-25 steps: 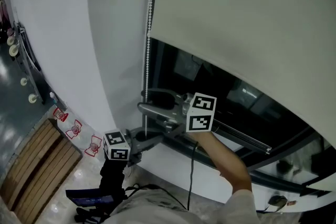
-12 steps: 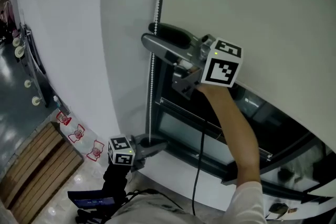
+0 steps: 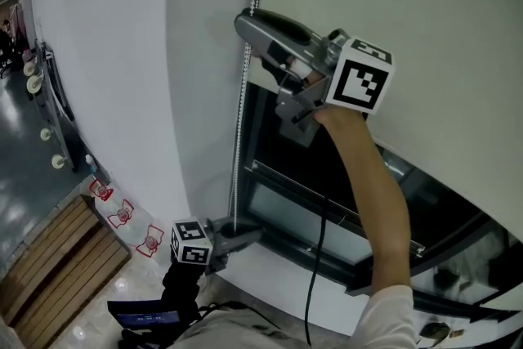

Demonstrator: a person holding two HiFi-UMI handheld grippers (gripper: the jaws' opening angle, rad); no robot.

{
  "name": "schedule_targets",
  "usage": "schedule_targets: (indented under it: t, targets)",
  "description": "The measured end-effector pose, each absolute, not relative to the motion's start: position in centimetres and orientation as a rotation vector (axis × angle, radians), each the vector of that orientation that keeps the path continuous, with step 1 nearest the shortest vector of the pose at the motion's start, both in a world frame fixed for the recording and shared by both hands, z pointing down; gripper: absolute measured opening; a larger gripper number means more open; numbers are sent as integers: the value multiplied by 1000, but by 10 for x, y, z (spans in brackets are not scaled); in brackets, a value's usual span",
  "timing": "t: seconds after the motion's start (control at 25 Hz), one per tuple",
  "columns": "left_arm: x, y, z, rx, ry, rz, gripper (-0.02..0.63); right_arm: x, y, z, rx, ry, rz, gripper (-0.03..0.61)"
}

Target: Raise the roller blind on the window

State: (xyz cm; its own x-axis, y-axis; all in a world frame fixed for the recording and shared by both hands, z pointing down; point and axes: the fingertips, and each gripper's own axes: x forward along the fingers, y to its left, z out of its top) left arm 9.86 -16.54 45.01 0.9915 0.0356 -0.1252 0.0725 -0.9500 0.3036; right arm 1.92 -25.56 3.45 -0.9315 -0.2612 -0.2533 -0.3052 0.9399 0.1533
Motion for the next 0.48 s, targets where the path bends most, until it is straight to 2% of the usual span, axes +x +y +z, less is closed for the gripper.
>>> schedule_targets:
  t: [0.12,0.48]
  targets:
    - [99,-165,451,2822,84,-170,-2,21,-255,34,-438,2867,277,24]
    - [102,-162,453,2823,111,-167,-2,21,-241,40,-378,2874,188,16]
